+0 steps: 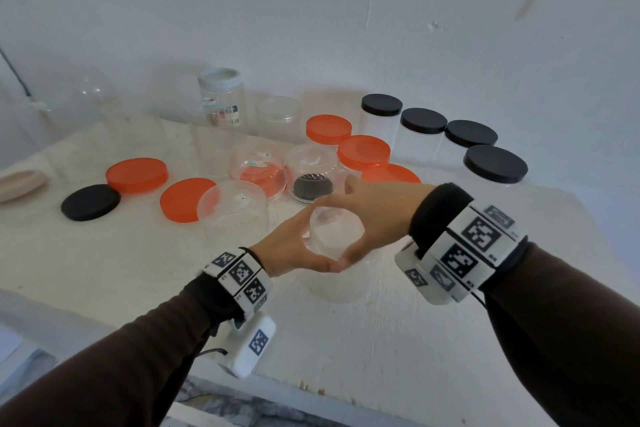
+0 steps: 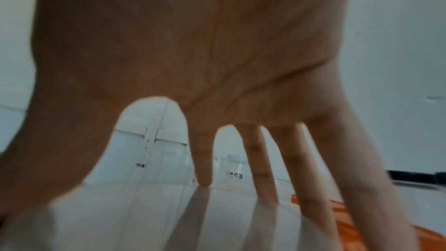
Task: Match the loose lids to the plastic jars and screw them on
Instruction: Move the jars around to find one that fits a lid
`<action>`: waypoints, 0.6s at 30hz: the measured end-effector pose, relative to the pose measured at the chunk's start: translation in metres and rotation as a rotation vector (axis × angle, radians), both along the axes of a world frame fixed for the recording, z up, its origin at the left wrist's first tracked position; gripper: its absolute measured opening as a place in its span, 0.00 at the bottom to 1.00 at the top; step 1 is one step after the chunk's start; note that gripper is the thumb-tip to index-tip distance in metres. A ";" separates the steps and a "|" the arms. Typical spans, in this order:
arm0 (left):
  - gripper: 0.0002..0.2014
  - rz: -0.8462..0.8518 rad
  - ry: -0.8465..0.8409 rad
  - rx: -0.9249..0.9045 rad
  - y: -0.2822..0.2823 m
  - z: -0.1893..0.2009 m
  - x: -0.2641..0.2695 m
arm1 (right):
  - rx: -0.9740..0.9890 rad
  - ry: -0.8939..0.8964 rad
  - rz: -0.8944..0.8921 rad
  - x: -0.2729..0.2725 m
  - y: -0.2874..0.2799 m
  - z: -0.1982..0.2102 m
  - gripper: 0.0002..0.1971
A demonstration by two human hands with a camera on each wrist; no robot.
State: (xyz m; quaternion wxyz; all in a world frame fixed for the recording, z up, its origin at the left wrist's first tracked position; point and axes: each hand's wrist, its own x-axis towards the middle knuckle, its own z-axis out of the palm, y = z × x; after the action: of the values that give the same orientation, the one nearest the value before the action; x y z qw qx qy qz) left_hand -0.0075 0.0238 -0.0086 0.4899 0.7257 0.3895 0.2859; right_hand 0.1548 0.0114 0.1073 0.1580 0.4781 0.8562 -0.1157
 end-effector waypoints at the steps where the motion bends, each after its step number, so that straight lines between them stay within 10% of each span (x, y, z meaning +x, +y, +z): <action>1: 0.47 0.000 -0.001 -0.006 0.000 0.000 0.000 | -0.038 0.005 0.013 0.000 0.001 0.001 0.47; 18: 0.50 0.032 0.027 0.033 -0.004 0.007 0.001 | 0.075 0.115 0.057 0.003 0.003 0.001 0.43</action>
State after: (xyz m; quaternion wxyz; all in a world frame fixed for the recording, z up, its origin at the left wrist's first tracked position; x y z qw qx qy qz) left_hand -0.0064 0.0193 -0.0017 0.4680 0.7310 0.4030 0.2901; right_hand 0.1580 0.0140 0.1084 0.0936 0.4516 0.8809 -0.1063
